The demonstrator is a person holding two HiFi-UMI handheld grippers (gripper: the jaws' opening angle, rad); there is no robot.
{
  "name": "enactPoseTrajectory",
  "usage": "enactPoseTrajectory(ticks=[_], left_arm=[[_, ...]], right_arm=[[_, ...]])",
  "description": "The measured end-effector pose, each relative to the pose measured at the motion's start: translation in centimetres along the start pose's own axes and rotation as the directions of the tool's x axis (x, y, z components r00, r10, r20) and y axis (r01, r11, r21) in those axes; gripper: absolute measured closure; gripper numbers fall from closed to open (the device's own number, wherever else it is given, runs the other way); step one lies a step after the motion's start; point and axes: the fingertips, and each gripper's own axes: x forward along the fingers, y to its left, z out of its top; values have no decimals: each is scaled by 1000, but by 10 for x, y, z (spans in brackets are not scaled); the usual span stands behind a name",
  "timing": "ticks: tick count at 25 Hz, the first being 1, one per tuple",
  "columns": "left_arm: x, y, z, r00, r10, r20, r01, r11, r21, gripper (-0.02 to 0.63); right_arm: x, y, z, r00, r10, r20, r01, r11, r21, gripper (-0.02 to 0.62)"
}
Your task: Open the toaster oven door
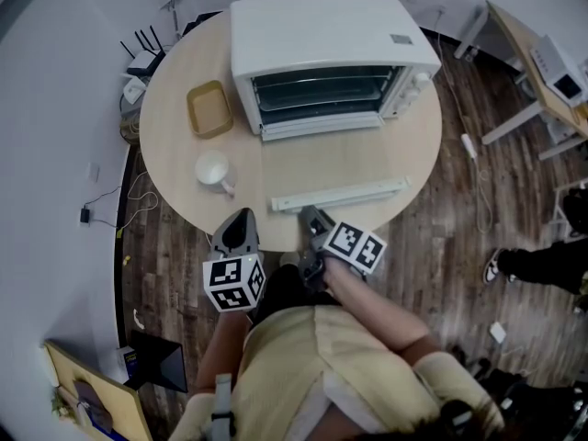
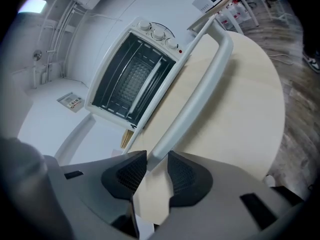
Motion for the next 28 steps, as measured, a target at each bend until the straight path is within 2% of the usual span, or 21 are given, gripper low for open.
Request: enactPoseTrajectory(ticks=[28], left_arm=[[2, 11, -12, 999, 11, -33, -11, 1000, -8, 603]], right_arm=[[3, -19, -7, 996, -71, -47, 72, 997, 16, 477]])
